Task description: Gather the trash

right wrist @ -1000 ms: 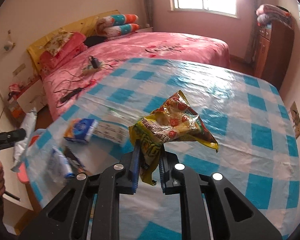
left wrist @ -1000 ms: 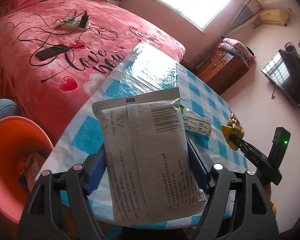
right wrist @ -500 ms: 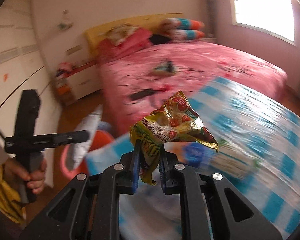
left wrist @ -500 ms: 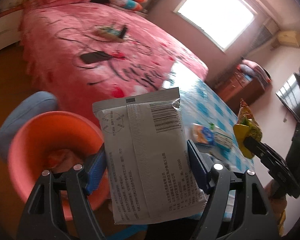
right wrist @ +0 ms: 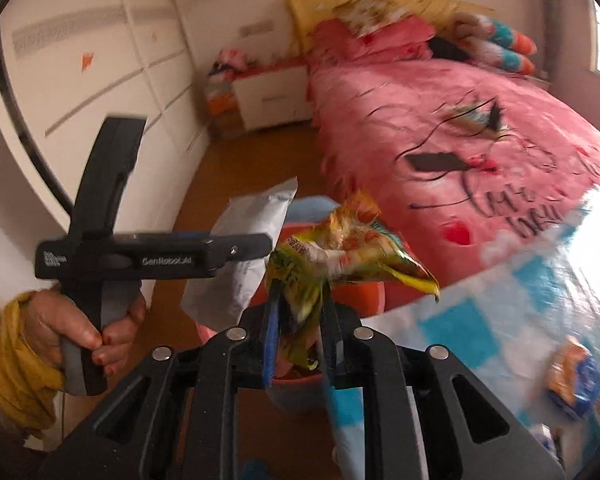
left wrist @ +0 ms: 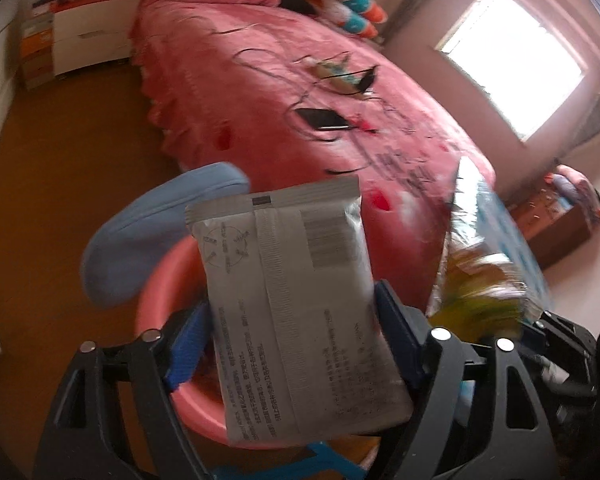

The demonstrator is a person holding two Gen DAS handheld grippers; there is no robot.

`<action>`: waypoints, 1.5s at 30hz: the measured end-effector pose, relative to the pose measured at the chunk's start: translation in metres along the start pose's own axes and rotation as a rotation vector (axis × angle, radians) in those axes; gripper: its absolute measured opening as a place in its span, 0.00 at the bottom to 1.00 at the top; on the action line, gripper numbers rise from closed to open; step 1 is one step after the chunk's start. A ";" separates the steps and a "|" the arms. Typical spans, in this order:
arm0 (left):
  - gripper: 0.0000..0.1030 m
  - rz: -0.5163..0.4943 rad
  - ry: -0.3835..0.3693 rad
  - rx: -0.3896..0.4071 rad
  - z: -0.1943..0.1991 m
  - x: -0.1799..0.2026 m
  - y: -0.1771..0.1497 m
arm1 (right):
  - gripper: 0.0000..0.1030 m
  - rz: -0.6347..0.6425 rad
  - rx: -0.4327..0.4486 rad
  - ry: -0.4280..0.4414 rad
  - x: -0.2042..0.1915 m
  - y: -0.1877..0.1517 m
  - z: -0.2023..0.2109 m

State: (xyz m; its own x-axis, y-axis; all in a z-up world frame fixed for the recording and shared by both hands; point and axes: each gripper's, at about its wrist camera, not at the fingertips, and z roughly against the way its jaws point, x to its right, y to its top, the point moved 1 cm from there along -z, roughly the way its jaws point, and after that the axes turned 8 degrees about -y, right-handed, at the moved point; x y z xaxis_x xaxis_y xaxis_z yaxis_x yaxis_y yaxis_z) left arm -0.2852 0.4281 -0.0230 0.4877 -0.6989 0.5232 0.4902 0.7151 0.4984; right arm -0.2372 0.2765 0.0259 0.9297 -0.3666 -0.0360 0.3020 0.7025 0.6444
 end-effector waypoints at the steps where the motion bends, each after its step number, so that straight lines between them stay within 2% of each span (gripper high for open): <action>1: 0.79 0.006 0.003 0.003 0.001 -0.004 -0.001 | 0.49 -0.006 -0.017 0.001 -0.002 -0.002 -0.008; 4: 0.80 0.030 0.002 0.006 0.001 -0.016 -0.003 | 0.69 -0.050 -0.020 -0.011 0.001 -0.008 -0.008; 7: 0.80 0.003 0.021 0.022 0.002 -0.017 -0.004 | 0.81 -0.093 0.003 -0.049 0.009 -0.009 0.005; 10: 0.80 -0.001 0.007 0.027 0.003 -0.013 -0.005 | 0.89 -0.126 0.031 -0.081 0.022 -0.015 0.025; 16: 0.80 -0.058 0.009 0.024 0.000 0.008 -0.005 | 0.89 -0.182 0.047 -0.161 0.049 -0.035 0.056; 23: 0.80 -0.120 -0.024 0.032 0.006 0.047 -0.011 | 0.89 -0.250 0.084 -0.232 0.083 -0.065 0.099; 29: 0.80 -0.187 -0.056 0.027 0.007 0.090 -0.019 | 0.89 -0.332 0.138 -0.245 0.109 -0.091 0.126; 36: 0.80 -0.263 -0.086 -0.004 0.003 0.137 -0.033 | 0.89 -0.344 0.163 -0.278 0.120 -0.121 0.148; 45: 0.80 -0.324 -0.120 -0.048 -0.004 0.178 -0.048 | 0.89 -0.407 0.188 -0.320 0.145 -0.147 0.168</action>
State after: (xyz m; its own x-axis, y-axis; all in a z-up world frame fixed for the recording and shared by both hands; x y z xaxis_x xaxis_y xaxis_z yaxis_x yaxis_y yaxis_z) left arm -0.2189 0.2695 0.0434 0.2141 -0.8811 0.4216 0.6406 0.4525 0.6204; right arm -0.1827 0.0174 0.0543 0.6264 -0.7736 -0.0961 0.5536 0.3547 0.7535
